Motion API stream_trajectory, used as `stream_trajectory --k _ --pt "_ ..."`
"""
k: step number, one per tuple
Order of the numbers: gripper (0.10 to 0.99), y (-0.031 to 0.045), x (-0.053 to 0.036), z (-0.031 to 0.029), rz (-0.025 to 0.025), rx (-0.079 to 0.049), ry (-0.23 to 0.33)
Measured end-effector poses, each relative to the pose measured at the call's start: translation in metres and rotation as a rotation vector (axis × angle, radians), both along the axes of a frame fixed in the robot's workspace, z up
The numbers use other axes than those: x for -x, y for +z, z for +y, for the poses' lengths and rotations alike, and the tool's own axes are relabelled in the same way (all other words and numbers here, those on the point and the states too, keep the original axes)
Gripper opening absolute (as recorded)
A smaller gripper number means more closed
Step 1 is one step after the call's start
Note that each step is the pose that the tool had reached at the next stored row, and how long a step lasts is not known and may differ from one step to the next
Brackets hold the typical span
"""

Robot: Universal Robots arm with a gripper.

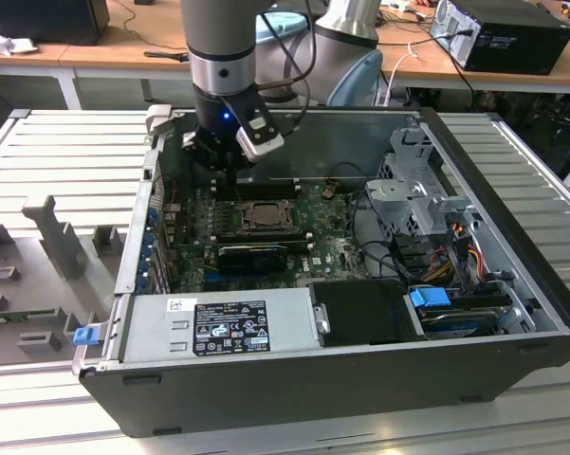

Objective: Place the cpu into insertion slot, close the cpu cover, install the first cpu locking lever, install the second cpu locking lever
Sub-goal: 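Install the first cpu locking lever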

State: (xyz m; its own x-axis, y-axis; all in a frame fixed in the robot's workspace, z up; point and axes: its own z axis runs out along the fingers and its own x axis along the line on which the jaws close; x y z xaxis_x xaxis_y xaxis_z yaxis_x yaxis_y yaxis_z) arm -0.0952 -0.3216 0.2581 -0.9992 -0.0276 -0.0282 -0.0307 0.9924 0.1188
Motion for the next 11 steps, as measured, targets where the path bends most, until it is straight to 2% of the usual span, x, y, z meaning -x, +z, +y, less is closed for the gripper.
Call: stream_trajectory --k 8,11 --pt "0.106 -0.0003 0.0066 0.0 0.0 -0.002 0.0" --pt "0.106 -0.0006 0.0132 0.0008 -0.0001 -0.003 0.0"
